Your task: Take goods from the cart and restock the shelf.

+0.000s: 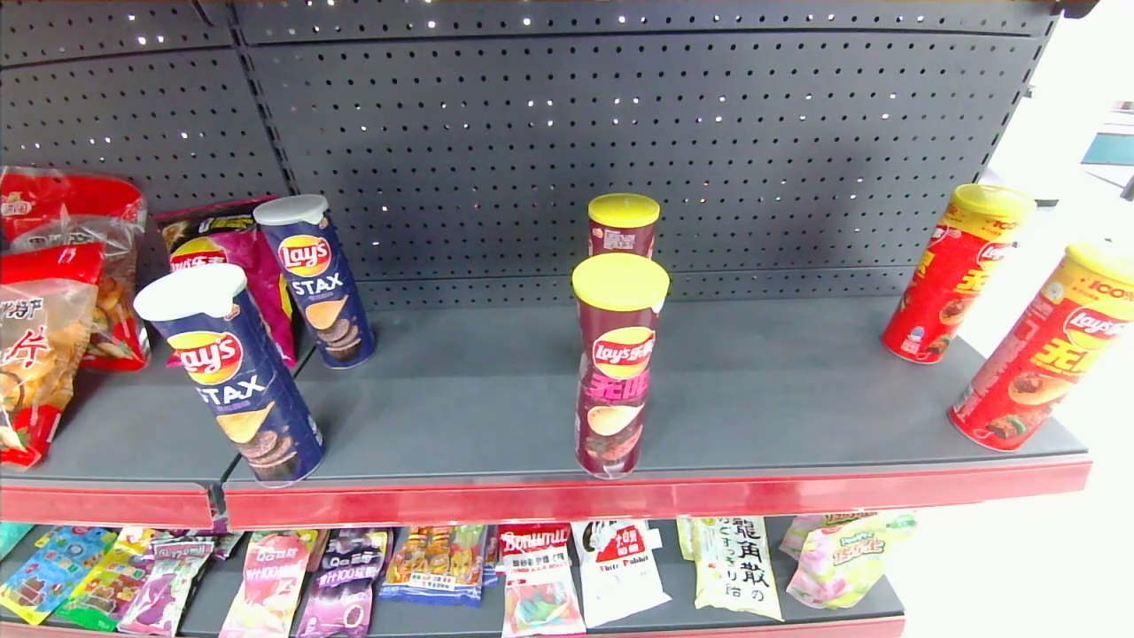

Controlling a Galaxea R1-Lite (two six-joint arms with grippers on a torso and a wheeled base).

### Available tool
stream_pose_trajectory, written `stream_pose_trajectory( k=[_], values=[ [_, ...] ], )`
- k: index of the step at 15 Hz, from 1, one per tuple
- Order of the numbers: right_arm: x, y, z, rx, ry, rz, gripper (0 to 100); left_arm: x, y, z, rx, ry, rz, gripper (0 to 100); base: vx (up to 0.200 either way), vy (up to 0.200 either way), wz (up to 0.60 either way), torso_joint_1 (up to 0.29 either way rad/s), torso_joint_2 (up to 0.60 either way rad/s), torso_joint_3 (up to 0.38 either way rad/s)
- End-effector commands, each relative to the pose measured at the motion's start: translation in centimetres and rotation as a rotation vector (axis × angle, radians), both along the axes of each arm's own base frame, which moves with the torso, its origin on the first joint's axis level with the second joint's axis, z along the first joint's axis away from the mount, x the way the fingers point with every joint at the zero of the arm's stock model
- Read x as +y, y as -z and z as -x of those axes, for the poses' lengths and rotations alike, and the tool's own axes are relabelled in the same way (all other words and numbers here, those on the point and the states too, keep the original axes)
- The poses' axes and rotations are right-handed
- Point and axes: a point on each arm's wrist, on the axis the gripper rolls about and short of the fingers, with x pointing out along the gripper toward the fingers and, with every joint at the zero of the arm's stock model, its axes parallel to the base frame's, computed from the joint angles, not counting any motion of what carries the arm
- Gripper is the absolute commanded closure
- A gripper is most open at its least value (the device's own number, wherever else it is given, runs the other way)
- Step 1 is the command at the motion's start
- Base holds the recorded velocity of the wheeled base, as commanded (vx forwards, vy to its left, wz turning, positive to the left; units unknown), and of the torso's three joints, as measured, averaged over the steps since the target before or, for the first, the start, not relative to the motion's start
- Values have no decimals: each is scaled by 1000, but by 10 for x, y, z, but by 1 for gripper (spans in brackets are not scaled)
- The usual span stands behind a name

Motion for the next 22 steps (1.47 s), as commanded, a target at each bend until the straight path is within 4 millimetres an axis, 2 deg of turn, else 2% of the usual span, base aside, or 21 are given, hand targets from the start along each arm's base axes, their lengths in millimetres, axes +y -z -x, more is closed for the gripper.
stream_pose_trajectory(
  k=[1,3,6,9,11,15,16,18,22],
  values=[
    [-6,33,16,-94,275,-53,0,0,0,0,-1,0,0,0,0,0,0,0,0,0],
    [-7,33,16,-91,304,-115,0,0,0,0,-1,0,0,0,0,0,0,0,0,0],
    [-7,32,16,-87,347,-67,0,0,0,0,-1,-2,0,0,0,0,0,0,0,0],
    [-5,32,16,-62,512,-42,0,0,0,0,1,0,0,0,0,0,0,0,0,0],
    [-5,32,16,-55,538,-41,0,0,0,0,-1,0,0,0,0,0,0,0,0,0],
    [-3,34,17,-87,458,-217,0,0,0,0,1,0,0,0,0,0,0,0,0,0],
    [1,38,16,-44,311,-235,0,0,0,0,1,0,0,0,0,0,0,0,0,0],
    [2,41,16,-5,250,-175,0,0,0,0,1,0,0,0,0,0,0,0,0,0],
    [1,40,16,-14,276,-190,0,0,0,0,-1,0,2,0,0,0,0,0,0,0]
  ],
)
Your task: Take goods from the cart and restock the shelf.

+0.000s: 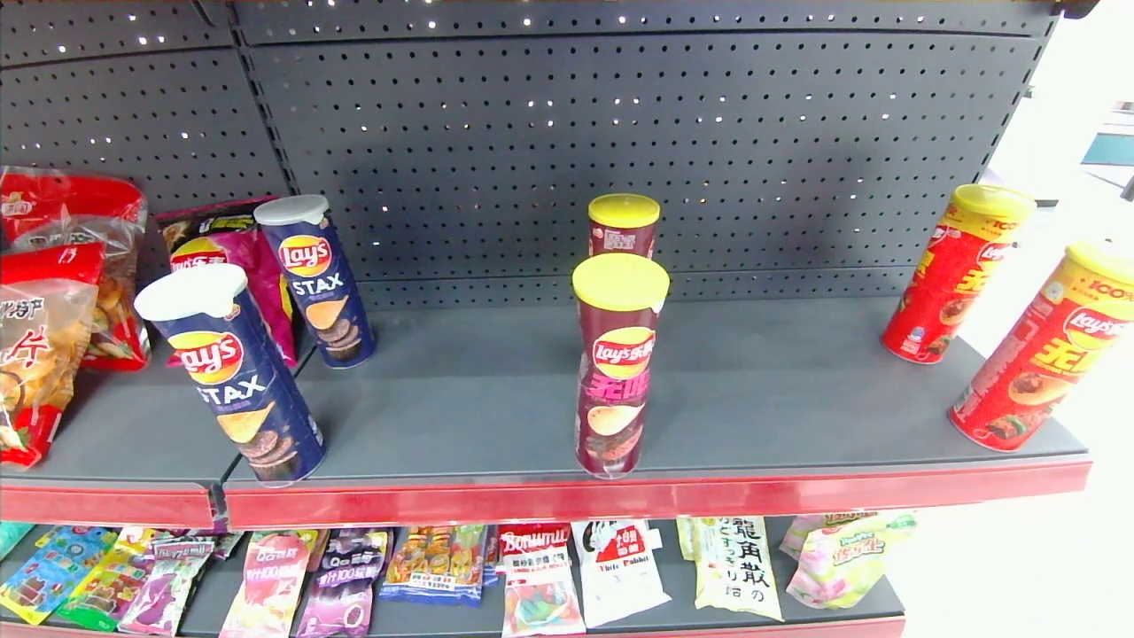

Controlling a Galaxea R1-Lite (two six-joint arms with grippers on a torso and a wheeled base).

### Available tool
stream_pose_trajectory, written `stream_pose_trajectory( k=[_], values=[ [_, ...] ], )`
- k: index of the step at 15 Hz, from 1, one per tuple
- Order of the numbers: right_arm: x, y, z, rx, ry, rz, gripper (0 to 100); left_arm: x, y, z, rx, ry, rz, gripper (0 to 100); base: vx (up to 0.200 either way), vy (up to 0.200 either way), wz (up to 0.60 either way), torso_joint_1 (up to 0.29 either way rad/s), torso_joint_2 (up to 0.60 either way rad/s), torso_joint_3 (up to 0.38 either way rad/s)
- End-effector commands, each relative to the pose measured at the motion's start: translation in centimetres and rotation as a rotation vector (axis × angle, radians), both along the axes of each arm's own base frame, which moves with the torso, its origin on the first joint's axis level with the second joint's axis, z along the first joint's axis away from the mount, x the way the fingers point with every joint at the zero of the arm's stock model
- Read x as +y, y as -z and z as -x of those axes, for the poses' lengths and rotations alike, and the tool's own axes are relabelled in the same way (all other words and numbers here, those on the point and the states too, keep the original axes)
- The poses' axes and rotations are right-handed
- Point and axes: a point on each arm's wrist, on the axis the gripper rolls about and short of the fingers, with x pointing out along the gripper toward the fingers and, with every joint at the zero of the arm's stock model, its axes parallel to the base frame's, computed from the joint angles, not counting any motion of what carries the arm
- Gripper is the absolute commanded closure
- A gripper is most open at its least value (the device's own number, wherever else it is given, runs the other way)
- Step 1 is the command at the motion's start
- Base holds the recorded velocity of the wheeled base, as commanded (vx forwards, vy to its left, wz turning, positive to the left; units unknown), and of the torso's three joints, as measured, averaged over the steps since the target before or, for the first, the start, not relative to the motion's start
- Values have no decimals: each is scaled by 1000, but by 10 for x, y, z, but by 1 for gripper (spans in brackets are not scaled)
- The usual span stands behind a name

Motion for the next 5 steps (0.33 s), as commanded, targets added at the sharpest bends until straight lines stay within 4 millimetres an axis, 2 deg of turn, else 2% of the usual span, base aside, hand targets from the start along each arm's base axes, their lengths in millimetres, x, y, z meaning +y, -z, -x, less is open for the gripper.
stream_pose_trajectory(
  k=[1,5],
  values=[
    [0,0,0,6,1,2,0,0,0,0,0,0,0,0,0,0,0,0,0,0],
    [0,0,0,4,1,0,0,0,0,0,0,0,0,0,0,0,0,0,0,0]
  ],
)
